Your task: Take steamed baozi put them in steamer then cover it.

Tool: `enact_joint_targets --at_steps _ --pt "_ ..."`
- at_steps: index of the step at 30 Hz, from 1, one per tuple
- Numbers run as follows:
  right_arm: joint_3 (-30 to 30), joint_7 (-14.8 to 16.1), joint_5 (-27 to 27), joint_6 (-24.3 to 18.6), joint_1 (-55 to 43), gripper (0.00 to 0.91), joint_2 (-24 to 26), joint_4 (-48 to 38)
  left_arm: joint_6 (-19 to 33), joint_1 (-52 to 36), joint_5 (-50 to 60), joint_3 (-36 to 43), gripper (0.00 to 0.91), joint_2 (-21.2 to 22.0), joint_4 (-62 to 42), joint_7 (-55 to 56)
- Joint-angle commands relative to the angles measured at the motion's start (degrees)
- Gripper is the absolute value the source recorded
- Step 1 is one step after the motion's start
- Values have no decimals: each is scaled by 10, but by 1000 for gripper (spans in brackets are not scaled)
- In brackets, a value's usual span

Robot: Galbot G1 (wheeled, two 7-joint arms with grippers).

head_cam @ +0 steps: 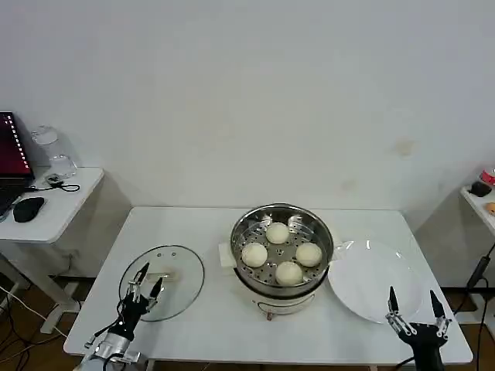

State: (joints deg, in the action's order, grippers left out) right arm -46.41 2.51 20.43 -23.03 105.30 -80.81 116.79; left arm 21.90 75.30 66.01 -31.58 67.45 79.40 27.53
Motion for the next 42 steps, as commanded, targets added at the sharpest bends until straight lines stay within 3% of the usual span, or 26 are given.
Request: enact_joint_targets --at_steps 1,37,39,42 --pt "2 3 -7 -4 15 907 -14 14 -38 -34 -23 9 907 -5 -24 -38" --pt "17 8 -24 -13 23 907 -29 12 -63 -97 -32 46 907 -5 -62 -68" --pt "16 8 -24 -13 24 907 -29 12 -63 -101 -32 49 877 -4 -65 -69" --pt "16 8 -25 -13 23 907 -31 12 -65 -104 -31 53 725 -2 -68 -70"
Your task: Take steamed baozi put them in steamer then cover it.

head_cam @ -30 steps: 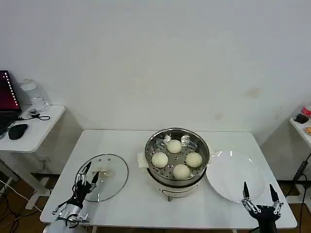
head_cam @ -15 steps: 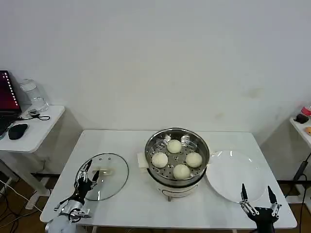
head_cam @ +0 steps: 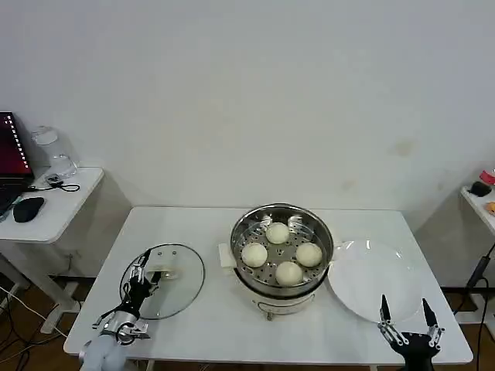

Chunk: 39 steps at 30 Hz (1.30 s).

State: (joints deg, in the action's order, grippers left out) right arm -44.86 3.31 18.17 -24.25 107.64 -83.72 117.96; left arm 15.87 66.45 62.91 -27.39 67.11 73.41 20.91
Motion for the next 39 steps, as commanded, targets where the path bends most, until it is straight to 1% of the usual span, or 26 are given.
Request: enact_joint_targets --at_steps 1,2,5,6,7,10,12,18,22,25,28,31,34,35,39 --pt "0 0 -2 -1 0 907 -2 1 -6 -17 0 12 685 3 -8 -6" --pt "0 0 -3 -1 0 907 -3 1 -6 -17 1 14 625 3 -9 -7" --pt "1 0 -3 -1 0 907 -4 1 -6 -18 2 15 524 8 -12 -7" --pt "1 0 -4 -1 0 907 -5 1 -6 -18 2 15 443 9 -13 -7" --pt "1 -1 -5 -1 0 907 -5 1 -6 -19 3 15 393 10 -14 -7" --pt "2 -1 -5 -1 0 907 -5 1 -5 -17 5 14 81 9 -15 -11" --pt "2 -2 -5 -2 0 907 -5 1 -4 -15 5 13 0 10 -18 -10" --pt "4 -4 -7 -2 -2 907 -5 0 7 -14 1 10 0 20 -37 15" --pt "6 -6 -8 -4 -3 907 -5 2 8 -15 5 7 0 19 -28 21" --pt "6 -6 -8 -6 -2 907 -5 3 7 -14 7 1 0 3 -1 19" --pt "7 -6 -8 -8 -2 907 -3 4 8 -14 5 -8 0 -22 27 22" --pt "8 -6 -8 -7 -4 907 -3 6 0 -9 0 -22 0 -46 79 11" --pt "12 -6 -10 -5 -8 907 -3 9 -31 -6 -31 -30 0 -85 140 -14" --pt "14 -6 -11 -4 -9 907 -2 9 -43 -7 -53 -31 0 -109 168 -31" --pt "17 -7 -15 -5 -13 907 -2 7 -151 11 -94 -25 0 -167 276 -100"
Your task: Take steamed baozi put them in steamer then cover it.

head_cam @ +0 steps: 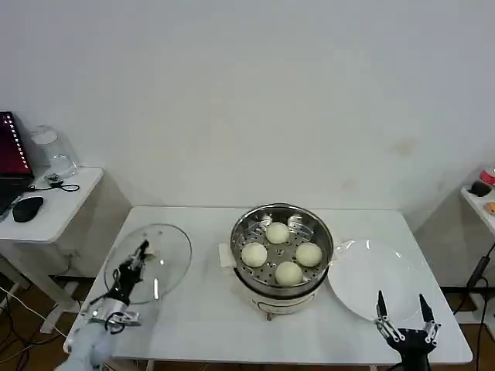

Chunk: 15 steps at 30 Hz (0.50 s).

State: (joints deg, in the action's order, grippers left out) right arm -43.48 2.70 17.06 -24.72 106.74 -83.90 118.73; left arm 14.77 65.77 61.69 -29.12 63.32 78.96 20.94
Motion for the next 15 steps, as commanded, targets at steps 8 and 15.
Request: enact_joint_targets --at_steps 8,15 --pt "1 -1 -9 -1 -5 907 -2 1 -302 31 -173 79 0 -192 382 -152" --pt "-1 -2 -15 -3 -5 907 -11 -1 -382 -22 -169 191 0 -223 429 -185"
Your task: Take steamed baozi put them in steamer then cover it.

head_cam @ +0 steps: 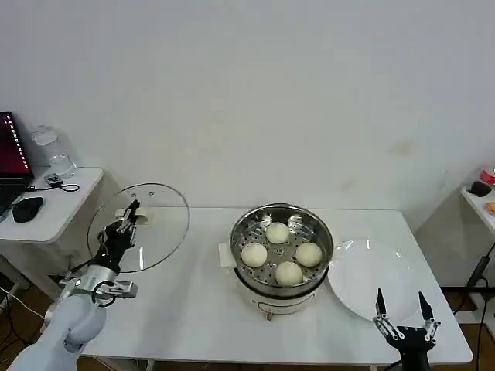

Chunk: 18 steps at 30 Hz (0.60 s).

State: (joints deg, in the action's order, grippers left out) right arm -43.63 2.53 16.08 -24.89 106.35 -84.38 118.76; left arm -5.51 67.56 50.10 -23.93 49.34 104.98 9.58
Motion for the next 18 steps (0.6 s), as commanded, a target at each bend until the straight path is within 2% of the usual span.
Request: enact_joint_targets --at_steps 1,3,7,10,18 --pt "0 0 -10 -2 -2 907 -12 -2 -182 -59 -54 154 0 -86 171 -77" --pt "1 0 -16 -3 -2 907 -17 -3 -195 -86 -55 182 0 -83 175 -85" --pt "0 -1 -30 -6 -1 907 -26 -7 -262 -172 -65 264 0 -61 187 -115" --pt "-5 0 -34 -5 -1 907 -32 -7 -291 -225 -78 326 0 -41 184 -126" --pt "-13 -1 -52 0 -6 907 -44 -5 -297 -304 -88 416 0 32 142 -127"
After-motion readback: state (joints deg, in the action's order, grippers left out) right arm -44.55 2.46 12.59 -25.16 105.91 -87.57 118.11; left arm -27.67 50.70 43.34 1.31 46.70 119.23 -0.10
